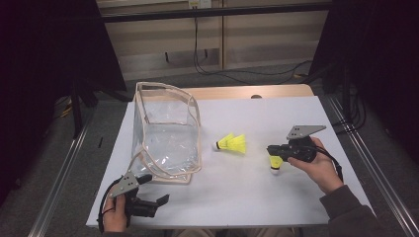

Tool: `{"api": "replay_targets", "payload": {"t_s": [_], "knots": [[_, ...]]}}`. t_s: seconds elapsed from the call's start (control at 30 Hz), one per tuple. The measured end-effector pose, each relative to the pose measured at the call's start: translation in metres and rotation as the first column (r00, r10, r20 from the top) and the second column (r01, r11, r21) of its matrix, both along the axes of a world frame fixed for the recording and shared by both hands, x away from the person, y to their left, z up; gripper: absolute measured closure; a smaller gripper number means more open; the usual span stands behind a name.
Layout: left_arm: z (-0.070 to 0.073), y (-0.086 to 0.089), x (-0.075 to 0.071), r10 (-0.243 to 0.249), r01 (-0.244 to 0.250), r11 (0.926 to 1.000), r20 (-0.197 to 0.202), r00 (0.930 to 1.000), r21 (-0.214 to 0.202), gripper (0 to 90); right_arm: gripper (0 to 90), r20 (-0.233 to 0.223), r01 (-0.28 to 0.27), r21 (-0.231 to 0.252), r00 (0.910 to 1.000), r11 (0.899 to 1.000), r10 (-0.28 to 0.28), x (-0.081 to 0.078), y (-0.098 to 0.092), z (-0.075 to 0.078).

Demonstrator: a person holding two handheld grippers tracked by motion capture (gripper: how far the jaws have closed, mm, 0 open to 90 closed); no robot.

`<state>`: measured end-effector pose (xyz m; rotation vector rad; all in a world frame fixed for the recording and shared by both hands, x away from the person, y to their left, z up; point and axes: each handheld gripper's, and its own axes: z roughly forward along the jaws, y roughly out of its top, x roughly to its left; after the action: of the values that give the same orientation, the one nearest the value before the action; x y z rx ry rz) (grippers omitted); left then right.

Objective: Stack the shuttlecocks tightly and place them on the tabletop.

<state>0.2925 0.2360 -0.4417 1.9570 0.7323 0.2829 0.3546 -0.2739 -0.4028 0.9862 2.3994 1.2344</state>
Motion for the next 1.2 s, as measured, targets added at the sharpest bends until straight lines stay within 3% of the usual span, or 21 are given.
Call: {"api": "replay_targets", "payload": {"t_s": [0.2,0.3,0.47,0.93,1.2], "knots": [[0.0,-0.001,0.0,0.001,-0.001,1.0,0.002,1.0,-0.003,3.9,75.9,-0.01,-0.002,0.02,1.0,1.0,0.002,-0.007,-0.006,0.002],[0.0,-0.001,0.0,0.001,-0.001,1.0,0.001,1.0,-0.004,3.8,75.1,-0.009,0.002,0.009,1.0,1.0,-0.002,-0.01,-0.009,0.004],[0.0,-0.001,0.0,0.002,-0.002,1.0,0.004,1.0,-0.003,3.9,74.7,-0.023,0.009,0.032,0.9997,0.999,-0.009,-0.013,-0.019,0.007],[0.0,-0.001,0.0,0.001,-0.001,1.0,0.004,1.0,-0.004,3.5,73.1,-0.043,0.064,0.037,0.9971,0.997,-0.063,-0.019,-0.049,0.001],[0.0,-0.001,0.0,0.001,-0.001,1.0,0.004,1.0,-0.003,3.6,66.1,-0.041,0.089,0.043,0.9954,0.995,-0.087,-0.021,-0.054,-0.006]]}}
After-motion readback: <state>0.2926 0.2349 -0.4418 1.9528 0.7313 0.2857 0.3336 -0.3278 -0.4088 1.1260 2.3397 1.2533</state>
